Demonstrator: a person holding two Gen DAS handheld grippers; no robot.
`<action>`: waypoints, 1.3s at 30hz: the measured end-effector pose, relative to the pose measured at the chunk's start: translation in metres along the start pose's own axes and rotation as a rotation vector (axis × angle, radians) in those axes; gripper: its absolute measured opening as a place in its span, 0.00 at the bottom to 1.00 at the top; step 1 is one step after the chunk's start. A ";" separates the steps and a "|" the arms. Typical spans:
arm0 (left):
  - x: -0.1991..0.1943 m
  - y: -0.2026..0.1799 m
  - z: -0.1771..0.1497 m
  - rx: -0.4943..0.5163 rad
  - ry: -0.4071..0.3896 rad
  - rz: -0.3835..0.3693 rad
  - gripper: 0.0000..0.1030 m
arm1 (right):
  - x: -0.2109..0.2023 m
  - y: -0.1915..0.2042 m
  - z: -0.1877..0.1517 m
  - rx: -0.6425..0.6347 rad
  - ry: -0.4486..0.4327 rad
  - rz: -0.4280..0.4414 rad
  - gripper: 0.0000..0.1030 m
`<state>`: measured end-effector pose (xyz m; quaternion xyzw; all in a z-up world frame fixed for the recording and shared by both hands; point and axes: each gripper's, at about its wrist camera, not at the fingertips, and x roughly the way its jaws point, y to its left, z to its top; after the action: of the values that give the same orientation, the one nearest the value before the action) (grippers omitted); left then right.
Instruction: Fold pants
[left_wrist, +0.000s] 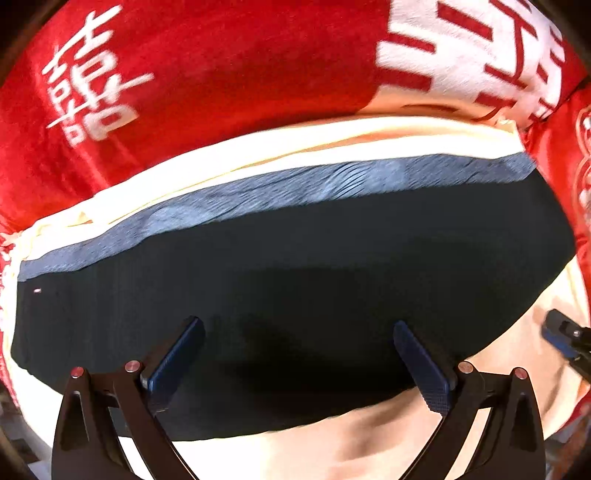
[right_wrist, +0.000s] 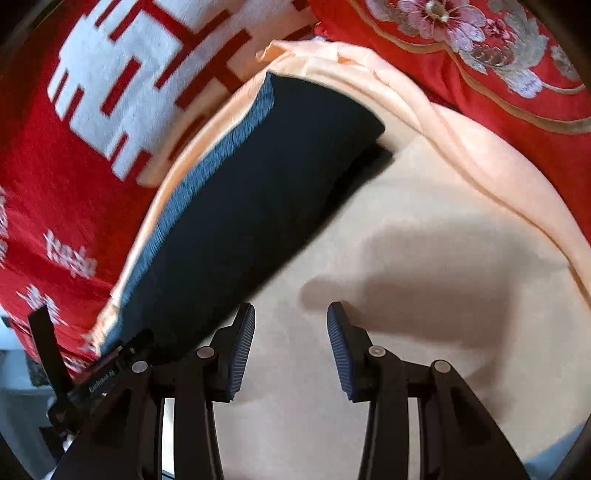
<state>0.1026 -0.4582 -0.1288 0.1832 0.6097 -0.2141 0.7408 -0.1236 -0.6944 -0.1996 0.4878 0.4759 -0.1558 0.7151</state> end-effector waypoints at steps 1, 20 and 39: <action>0.002 -0.005 0.002 0.002 0.000 -0.008 1.00 | 0.001 -0.005 0.003 0.023 -0.010 0.020 0.43; 0.024 -0.021 -0.005 0.060 -0.004 -0.026 1.00 | 0.036 -0.026 0.057 0.199 -0.121 0.322 0.47; 0.030 -0.040 0.006 0.117 -0.140 -0.077 0.73 | -0.018 0.095 0.039 -0.208 -0.090 0.295 0.14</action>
<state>0.0910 -0.4985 -0.1576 0.1869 0.5497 -0.2899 0.7608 -0.0468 -0.6869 -0.1300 0.4683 0.3802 -0.0211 0.7973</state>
